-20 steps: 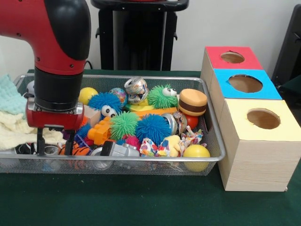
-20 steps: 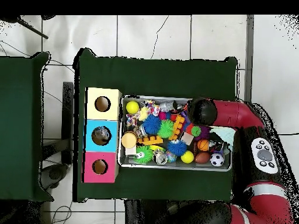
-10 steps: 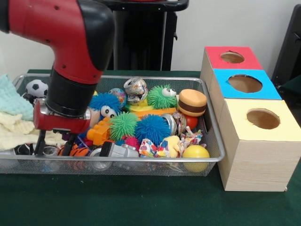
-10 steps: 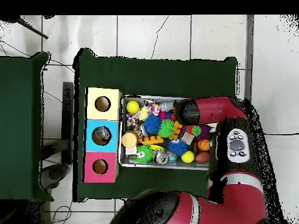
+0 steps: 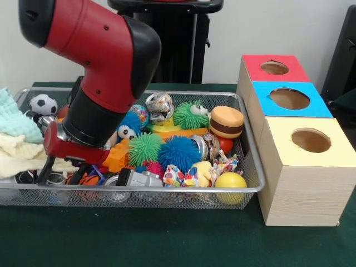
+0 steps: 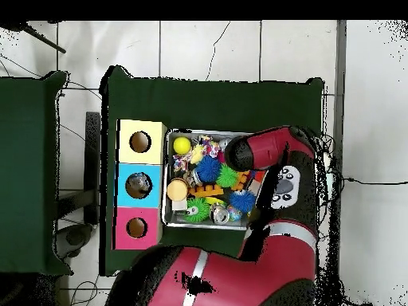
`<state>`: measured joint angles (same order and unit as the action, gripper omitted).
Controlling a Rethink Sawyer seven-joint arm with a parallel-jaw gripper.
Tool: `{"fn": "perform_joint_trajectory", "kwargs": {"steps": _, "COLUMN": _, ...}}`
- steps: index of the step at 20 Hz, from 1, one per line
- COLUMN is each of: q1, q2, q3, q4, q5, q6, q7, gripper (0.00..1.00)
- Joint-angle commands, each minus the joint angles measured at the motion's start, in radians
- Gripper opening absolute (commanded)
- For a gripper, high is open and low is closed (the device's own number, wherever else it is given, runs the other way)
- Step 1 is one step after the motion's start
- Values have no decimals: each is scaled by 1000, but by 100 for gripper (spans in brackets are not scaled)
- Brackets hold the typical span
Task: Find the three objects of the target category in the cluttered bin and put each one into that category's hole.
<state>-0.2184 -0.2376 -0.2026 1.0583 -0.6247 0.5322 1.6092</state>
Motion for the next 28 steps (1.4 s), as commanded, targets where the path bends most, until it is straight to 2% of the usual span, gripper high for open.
{"fn": "perform_joint_trajectory", "kwargs": {"steps": 1, "q1": -124, "q2": 307, "q3": 46, "q4": -144, "q5": -65, "q6": -406, "q7": 205, "gripper": 100}}
{"fn": "perform_joint_trajectory", "kwargs": {"steps": 3, "q1": -237, "q2": 245, "q3": 205, "q4": -58, "q5": -21, "q6": -380, "q7": 98, "gripper": 100}}
{"fn": "perform_joint_trajectory", "kwargs": {"steps": 5, "q1": -314, "q2": 220, "q3": 307, "q4": -14, "q5": 20, "q6": -314, "q7": 25, "gripper": 100}}
{"fn": "perform_joint_trajectory", "kwargs": {"steps": 6, "q1": -334, "q2": 216, "q3": 335, "q4": -8, "q5": 31, "q6": -285, "q7": -3, "gripper": 100}}
{"fn": "perform_joint_trajectory", "kwargs": {"steps": 14, "q1": -416, "q2": 218, "q3": 434, "q4": 20, "q5": 90, "q6": -205, "q7": -26, "gripper": 100}}
{"fn": "perform_joint_trajectory", "kwargs": {"steps": 16, "q1": -425, "q2": 217, "q3": 451, "q4": 20, "q5": 86, "q6": -175, "q7": -46, "gripper": 100}}
{"fn": "perform_joint_trajectory", "kwargs": {"steps": 17, "q1": -428, "q2": 216, "q3": 459, "q4": 19, "q5": 78, "q6": -158, "q7": -57, "gripper": 0}}
{"fn": "perform_joint_trajectory", "kwargs": {"steps": 22, "q1": -443, "q2": 227, "q3": 476, "q4": 12, "q5": 217, "q6": 55, "q7": 10, "gripper": 0}}
{"fn": "perform_joint_trajectory", "kwargs": {"steps": 24, "q1": -452, "q2": 220, "q3": 487, "q4": 31, "q5": 260, "q6": 103, "q7": 25, "gripper": 0}}
{"fn": "perform_joint_trajectory", "kwargs": {"steps": 28, "q1": -439, "q2": 203, "q3": 473, "q4": 46, "q5": 295, "q6": 145, "q7": 45, "gripper": 0}}
